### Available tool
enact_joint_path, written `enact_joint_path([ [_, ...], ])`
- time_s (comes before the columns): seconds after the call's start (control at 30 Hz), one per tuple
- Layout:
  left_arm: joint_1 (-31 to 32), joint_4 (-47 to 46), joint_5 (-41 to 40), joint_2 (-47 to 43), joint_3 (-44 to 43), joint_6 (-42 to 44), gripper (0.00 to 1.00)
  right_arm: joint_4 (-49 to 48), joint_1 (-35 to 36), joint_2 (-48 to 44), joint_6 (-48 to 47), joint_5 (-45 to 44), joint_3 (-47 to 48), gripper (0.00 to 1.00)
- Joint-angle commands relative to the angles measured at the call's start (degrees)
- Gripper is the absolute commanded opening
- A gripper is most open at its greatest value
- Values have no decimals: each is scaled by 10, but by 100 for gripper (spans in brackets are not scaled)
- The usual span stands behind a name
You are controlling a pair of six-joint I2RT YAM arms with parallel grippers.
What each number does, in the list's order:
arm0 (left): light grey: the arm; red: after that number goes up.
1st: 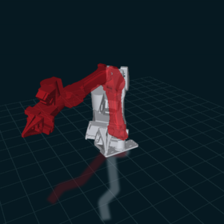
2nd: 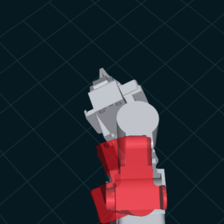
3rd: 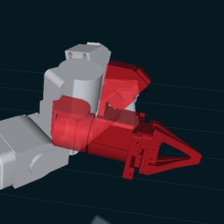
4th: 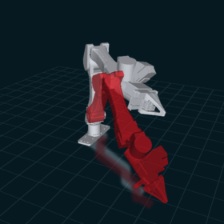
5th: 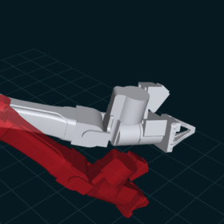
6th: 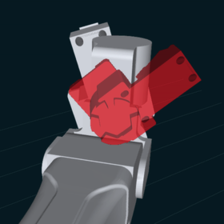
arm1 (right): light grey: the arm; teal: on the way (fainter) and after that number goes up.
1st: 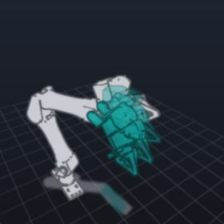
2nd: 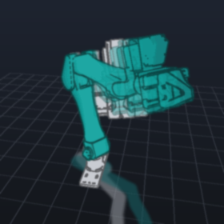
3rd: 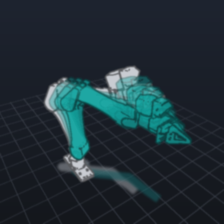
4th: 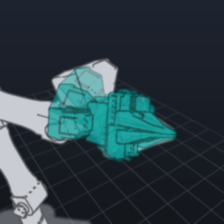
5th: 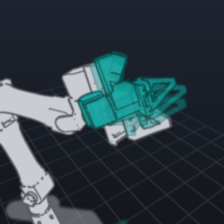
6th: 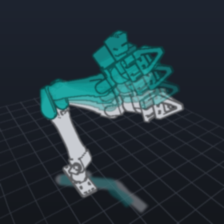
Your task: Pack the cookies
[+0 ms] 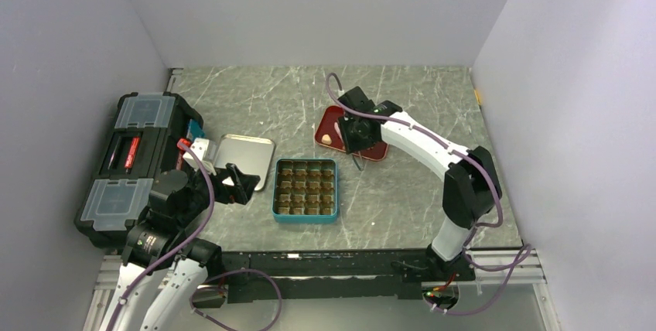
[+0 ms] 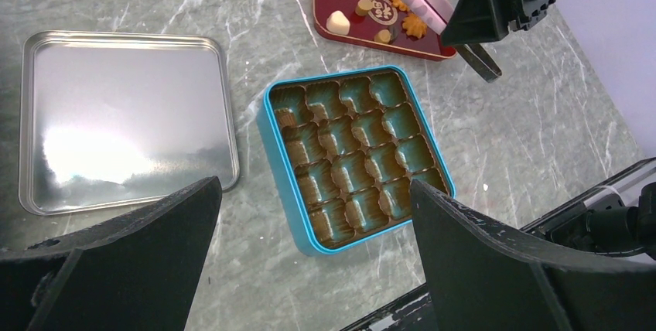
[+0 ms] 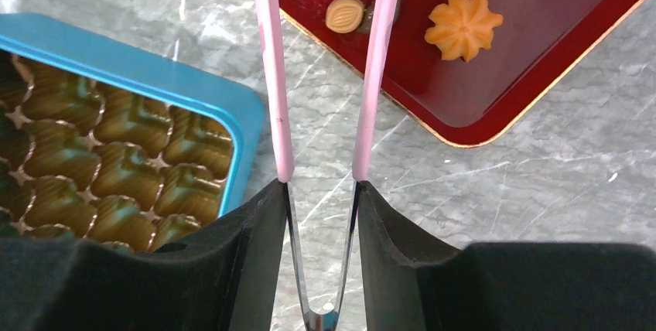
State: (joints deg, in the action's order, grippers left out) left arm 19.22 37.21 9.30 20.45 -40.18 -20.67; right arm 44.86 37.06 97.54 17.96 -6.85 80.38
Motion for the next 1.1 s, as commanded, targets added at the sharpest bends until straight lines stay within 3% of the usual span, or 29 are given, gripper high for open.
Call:
enact_joint_path([
  [0.0, -5, -17, 16, 0, -10, 3, 99, -11, -13, 22, -3, 9, 13, 40],
  [1.07, -27, -22, 38, -1, -9, 7, 99, -10, -55, 155, -5, 55, 89, 40],
])
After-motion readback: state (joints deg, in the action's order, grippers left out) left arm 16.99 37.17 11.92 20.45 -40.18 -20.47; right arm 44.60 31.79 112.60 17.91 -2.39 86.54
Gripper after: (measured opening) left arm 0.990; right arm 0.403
